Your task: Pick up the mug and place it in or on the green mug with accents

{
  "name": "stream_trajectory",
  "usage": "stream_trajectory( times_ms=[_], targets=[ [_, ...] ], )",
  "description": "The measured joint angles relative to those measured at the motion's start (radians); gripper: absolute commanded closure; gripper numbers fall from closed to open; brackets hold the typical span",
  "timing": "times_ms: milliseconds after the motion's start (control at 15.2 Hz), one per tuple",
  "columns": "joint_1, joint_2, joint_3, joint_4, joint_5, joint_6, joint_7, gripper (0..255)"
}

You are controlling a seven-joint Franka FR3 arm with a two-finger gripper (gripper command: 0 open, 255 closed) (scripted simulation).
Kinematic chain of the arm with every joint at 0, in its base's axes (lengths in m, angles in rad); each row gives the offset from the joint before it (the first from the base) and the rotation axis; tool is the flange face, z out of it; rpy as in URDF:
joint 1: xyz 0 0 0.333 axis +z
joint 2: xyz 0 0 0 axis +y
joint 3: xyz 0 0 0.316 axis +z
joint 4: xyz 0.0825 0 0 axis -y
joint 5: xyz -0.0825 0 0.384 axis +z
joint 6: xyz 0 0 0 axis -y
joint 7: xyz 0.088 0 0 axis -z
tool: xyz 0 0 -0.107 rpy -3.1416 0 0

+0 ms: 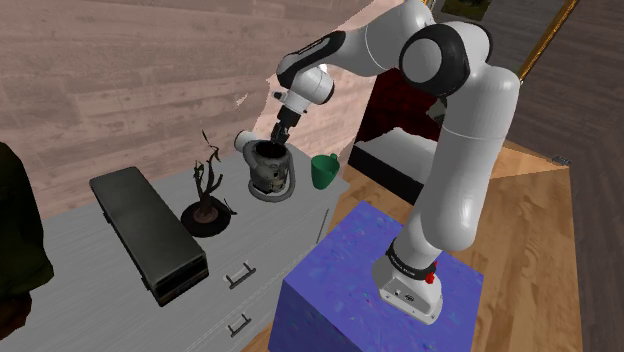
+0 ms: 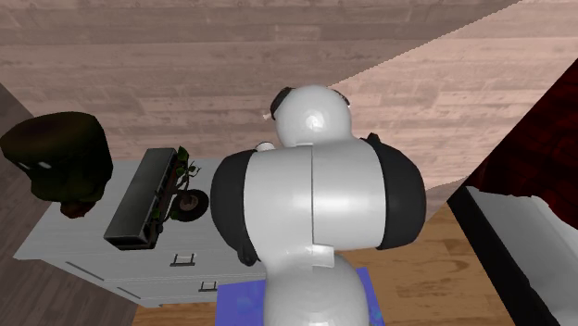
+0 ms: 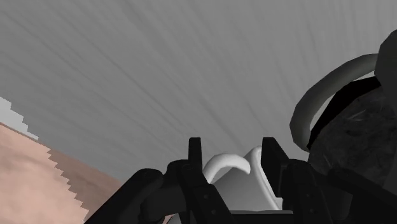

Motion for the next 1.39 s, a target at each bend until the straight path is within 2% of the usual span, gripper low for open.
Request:
stream_trajectory(
  times_ms=[1386],
  targets=[
    [0.011, -0.147, -0.028, 0.106, -0.140, -0.187, 0.169, 255]
  ],
)
